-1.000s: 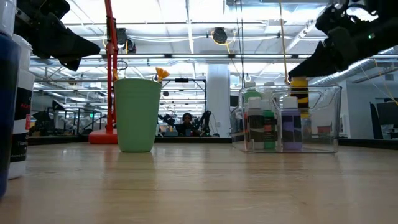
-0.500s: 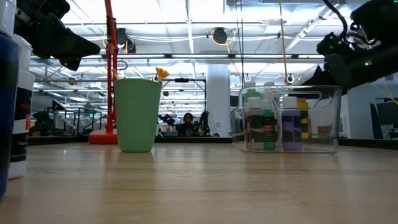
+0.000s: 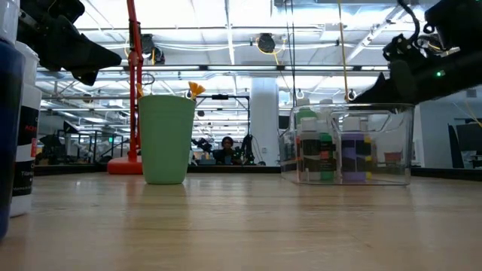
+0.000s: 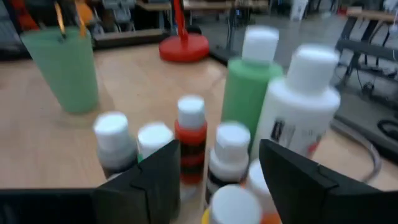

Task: Pick & Place Paint Supplies
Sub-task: Put the top small black paint bottle into the transparent bin

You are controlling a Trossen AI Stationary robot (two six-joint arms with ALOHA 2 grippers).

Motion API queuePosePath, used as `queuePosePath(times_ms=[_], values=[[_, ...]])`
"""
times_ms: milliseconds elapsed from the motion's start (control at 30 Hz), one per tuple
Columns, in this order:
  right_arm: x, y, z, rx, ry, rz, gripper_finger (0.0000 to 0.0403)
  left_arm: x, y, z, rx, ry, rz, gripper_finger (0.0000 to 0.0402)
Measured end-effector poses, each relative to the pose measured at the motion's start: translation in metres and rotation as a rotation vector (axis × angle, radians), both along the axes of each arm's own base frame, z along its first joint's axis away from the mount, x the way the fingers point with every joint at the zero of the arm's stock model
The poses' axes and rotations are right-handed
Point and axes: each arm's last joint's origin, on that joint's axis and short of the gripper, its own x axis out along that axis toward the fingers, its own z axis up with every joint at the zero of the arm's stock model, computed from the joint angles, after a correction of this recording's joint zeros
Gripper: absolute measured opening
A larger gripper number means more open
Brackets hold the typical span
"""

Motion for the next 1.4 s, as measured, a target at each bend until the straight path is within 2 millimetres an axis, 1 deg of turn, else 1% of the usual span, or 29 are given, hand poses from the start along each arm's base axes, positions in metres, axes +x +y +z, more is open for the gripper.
queuePosePath(times_ms=[133,200,267,333,400,467,500,533,567,633,700,733,767,800,867,933,1033,1167,1233,1400], values=[[0.002,0.001,0.012,-0.073,-0.076,0.021,0.0215,0.0,0.0,0.0,0.0,0.0,0.0,0.0026],[0.004,0.002,0.022,-0.128,-0.152,0.051,0.0214,0.0,0.0,0.0,0.001,0.0,0.0,0.0026],[0.003,0.005,0.036,-0.176,-0.273,0.123,0.0212,0.0,0.0,0.0,0.001,0.001,-0.001,0.0026],[0.0,0.011,0.051,-0.178,-0.426,0.25,0.0212,0.0,0.0,0.0,0.001,0.0,-0.001,0.0026],[-0.005,0.019,0.061,-0.106,-0.569,0.427,0.021,0.0,0.0,0.0,0.0,0.002,-0.002,0.0026],[-0.01,0.027,0.066,-0.068,-0.619,0.633,0.0198,0.0,0.0,-0.001,-0.008,0.009,0.0,0.0026],[-0.011,0.032,0.064,-0.067,-0.598,0.72,0.0187,0.0,0.0,-0.002,-0.013,0.016,0.001,0.0026],[-0.012,0.036,0.061,-0.076,-0.554,0.767,0.0172,0.0,0.0,-0.002,-0.016,0.024,0.003,0.0026],[-0.012,0.039,0.055,-0.091,-0.498,0.772,0.0153,-0.001,0.0,-0.003,-0.017,0.03,0.003,0.0026],[-0.012,0.041,0.038,-0.117,-0.372,0.649,0.011,-0.001,0.0,-0.005,-0.026,0.05,-0.006,0.0026],[-0.014,0.041,0.023,-0.113,-0.299,0.499,0.0061,-0.001,0.0,-0.006,-0.024,0.061,-0.024,0.0026],[-0.013,0.042,0.021,-0.105,-0.295,0.46,0.0037,-0.001,-0.001,-0.006,-0.018,0.059,-0.027,0.0026],[-0.013,0.044,0.024,-0.09,-0.334,0.459,0.0019,-0.001,0.0,-0.005,-0.013,0.055,-0.026,0.0026],[-0.013,0.047,0.023,-0.086,-0.339,0.478,0.001,-0.001,0.0,-0.005,-0.007,0.053,-0.019,0.0026],[-0.011,0.054,0.019,-0.083,-0.317,0.516,0.0012,-0.001,0.0,-0.005,0.019,0.052,0.0,0.0026],[-0.008,0.061,0.011,-0.097,-0.256,0.552,0.0019,-0.001,0.001,-0.005,0.03,0.052,0.018,0.0026],[-0.003,0.068,0.001,-0.138,-0.173,0.577,0.0019,-0.001,0.001,-0.006,0.038,0.057,0.031,0.0026],[0.005,0.073,0.005,-0.207,-0.163,0.57,0.0007,-0.001,0.001,-0.007,0.043,0.069,0.026,0.0026],[0.007,0.074,0.004,-0.244,-0.152,0.575,0.0002,-0.002,0.002,-0.009,0.048,0.083,0.026,0.0026],[0.008,0.075,0.003,-0.268,-0.149,0.574,0.0003,-0.003,0.002,-0.014,0.029,0.137,0.036,0.0026]])
